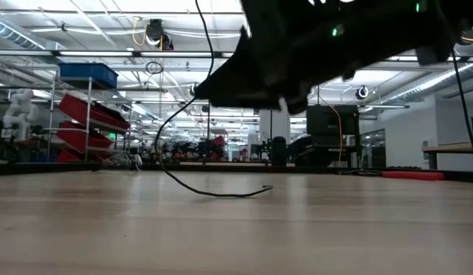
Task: Coil cords
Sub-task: Coil the black wire onto the spool
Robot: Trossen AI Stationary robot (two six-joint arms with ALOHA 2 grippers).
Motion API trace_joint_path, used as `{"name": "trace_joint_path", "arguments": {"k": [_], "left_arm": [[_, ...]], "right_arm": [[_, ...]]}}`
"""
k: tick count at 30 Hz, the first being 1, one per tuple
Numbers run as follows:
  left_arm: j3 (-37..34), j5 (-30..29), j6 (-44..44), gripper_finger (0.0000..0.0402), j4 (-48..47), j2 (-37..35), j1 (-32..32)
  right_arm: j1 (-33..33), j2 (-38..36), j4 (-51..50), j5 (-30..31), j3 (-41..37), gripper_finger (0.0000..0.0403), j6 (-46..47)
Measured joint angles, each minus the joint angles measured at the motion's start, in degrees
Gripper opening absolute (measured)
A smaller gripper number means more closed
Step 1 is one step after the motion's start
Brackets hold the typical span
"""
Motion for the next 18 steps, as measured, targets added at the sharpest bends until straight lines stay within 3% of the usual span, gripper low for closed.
{"name": "trace_joint_path", "arguments": {"k": [8,18], "left_arm": [[0.00,-0.02,0.15,0.0002,0.03,0.02,0.00],[0.00,-0.02,0.15,0.0002,0.87,0.04,0.00]], "right_arm": [[-1.05,7.25,17.91,0.07,0.00,0.0135,-0.21],[-2.40,9.66,21.53,-1.66,0.09,0.0116,-0.30]]}}
